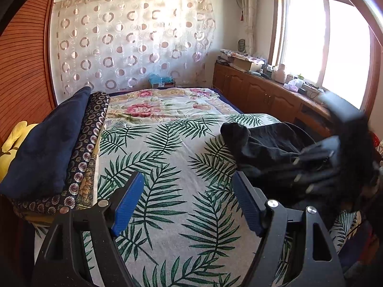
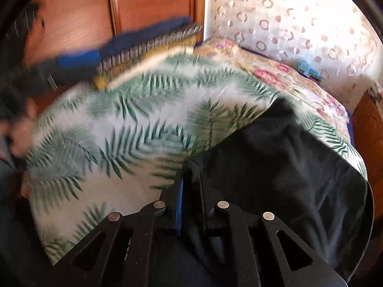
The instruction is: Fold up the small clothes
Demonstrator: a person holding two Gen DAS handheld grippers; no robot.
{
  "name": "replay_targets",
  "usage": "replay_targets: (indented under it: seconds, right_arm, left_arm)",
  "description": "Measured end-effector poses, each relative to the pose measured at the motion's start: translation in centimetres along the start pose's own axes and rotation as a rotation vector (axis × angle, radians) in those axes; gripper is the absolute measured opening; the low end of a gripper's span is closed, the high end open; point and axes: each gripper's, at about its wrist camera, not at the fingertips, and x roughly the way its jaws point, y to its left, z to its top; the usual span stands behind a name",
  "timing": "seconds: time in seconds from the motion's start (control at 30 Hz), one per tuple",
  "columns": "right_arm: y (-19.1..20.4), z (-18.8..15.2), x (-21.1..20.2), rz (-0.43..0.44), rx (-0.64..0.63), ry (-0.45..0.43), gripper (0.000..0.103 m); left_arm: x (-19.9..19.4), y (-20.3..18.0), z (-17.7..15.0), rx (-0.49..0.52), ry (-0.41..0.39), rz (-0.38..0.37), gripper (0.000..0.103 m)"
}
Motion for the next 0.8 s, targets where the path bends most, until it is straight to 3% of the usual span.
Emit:
replay_targets:
  seconds: [0.1,0.23,0.37,0.53,0.67,0.8]
  right_arm:
    - [-3.1,1.1,-3.7,-0.075,0.028,-0.089,0.011]
    - [-8.9,1.6,-6.8,-0.214,0.073,-0.123,0.011]
    - [-15.4,0.7,-7.3,-0.344,0.150,-0.085,0.011]
    - [-20.7,-1.5,-3.7,-0.456,0.255,0.023,0.011]
    - [-20.4,-1.6,-2.0,-0.511,0.271,0.023,0.049]
    - [-18.4,-2.4,-2.4,-0.465,0.263,0.005,0.051]
  left_arm:
    - [1.2,-0.5,0.4,0.015,0.021,-0.015,0.077]
    - [2.8,-1.5,0.8,0.044,0.045,-0.029,0.077]
    - [3.9,-2.5,0.9,0.066,0.068,-0.051,0.077]
    - [4.9,-3.8,0.5,0.082,0.097,-0.066,0.077]
    - [5.2,-4.8,0.2,0.091,0.121,-0.073,0.077]
    - [5.1,-6.0,0.1,0.108,0.124,-0.085,0.077]
